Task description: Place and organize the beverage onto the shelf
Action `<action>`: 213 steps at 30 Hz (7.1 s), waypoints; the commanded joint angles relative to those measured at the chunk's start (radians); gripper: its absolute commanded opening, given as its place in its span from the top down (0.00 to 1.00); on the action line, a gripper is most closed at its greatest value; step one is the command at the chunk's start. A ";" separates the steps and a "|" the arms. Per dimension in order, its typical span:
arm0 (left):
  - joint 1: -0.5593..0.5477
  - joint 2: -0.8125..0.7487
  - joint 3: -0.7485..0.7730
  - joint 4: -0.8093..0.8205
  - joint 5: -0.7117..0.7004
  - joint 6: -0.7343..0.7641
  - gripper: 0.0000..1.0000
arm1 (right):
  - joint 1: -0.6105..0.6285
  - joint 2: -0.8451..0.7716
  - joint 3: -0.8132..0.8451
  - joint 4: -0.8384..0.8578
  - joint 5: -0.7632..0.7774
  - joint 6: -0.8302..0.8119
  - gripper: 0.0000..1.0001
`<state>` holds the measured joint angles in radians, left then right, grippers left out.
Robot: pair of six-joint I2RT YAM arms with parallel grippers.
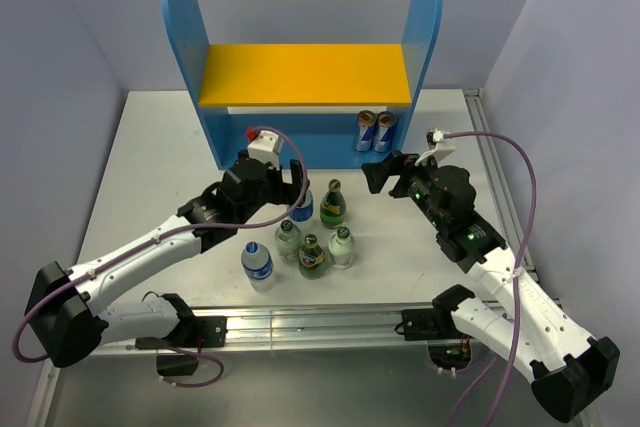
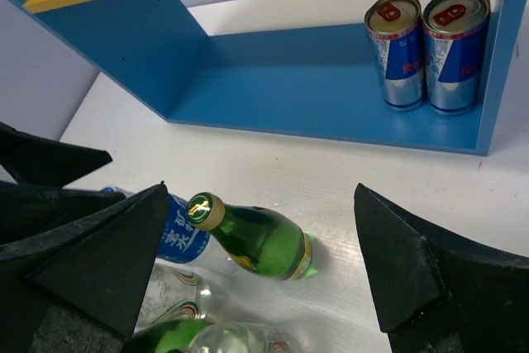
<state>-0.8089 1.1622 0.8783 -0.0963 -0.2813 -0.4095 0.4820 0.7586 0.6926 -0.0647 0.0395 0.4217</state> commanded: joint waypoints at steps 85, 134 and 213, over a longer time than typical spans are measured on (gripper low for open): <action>0.516 0.691 1.515 -0.479 -0.130 0.232 0.77 | 0.004 -0.047 -0.045 0.026 0.111 0.009 0.01; -0.142 -0.172 0.423 -0.790 -0.451 -0.365 0.01 | 0.004 -0.018 -0.077 0.048 0.079 0.023 0.01; -0.058 0.106 0.881 -0.243 -0.472 0.345 1.00 | 0.006 0.022 -0.117 0.062 0.043 0.040 0.02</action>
<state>-0.9573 1.1809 1.6302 -0.5953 -0.9321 -0.3218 0.4820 0.8013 0.5793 -0.0444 0.0849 0.4561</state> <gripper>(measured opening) 0.639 0.983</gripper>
